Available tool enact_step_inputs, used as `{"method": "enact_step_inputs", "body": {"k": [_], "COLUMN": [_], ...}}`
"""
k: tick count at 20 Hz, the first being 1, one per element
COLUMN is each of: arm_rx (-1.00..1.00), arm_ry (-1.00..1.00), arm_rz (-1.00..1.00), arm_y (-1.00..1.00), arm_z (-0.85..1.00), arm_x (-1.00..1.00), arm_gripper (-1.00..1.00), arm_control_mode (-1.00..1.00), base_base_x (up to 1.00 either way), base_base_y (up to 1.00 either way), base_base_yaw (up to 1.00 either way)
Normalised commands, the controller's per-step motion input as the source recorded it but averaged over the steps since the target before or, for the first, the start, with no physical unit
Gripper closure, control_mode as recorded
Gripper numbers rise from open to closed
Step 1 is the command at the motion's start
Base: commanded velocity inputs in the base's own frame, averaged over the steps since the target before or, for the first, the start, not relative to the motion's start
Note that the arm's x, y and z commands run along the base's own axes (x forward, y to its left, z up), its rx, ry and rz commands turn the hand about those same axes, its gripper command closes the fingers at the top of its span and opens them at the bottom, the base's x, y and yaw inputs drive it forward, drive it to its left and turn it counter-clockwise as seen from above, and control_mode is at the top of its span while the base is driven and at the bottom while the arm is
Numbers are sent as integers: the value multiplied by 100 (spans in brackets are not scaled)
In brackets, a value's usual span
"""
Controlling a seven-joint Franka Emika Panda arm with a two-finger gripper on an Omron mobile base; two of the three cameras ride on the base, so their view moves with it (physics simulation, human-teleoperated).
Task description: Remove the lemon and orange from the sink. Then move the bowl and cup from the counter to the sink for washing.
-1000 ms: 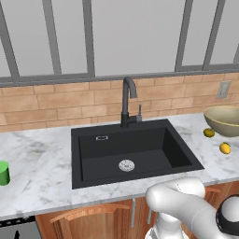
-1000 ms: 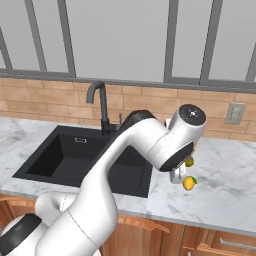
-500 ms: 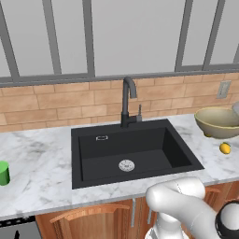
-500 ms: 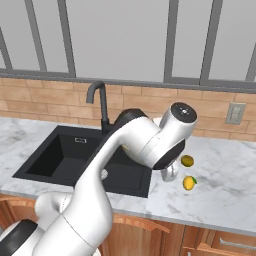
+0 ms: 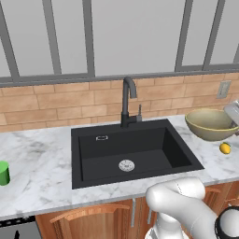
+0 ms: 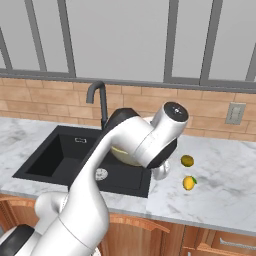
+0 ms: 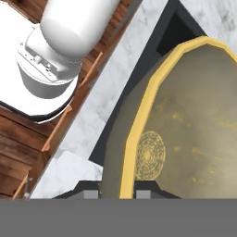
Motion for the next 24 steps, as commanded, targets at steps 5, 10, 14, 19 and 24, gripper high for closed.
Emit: {"method": "enact_step_inputs", "body": {"k": [5,10,14,19,24], "arm_rx": [6,7,6,6,1], "arm_ry": [0,0,0,1,2], "arm_rz": [10,10,12,11,10], "arm_y": [25,29,30,27,27], "arm_z": [0,-4,-7,-9,-13], "arm_x": [0,0,0,0,0], "arm_gripper": [100,100,100,100,100], "arm_control_mode": [-100,-100,-100,-100,-100], "base_base_x": [0,0,0,0,0], "base_base_y": [0,0,0,0,0], "base_base_yaw": [0,0,0,0,0]}}
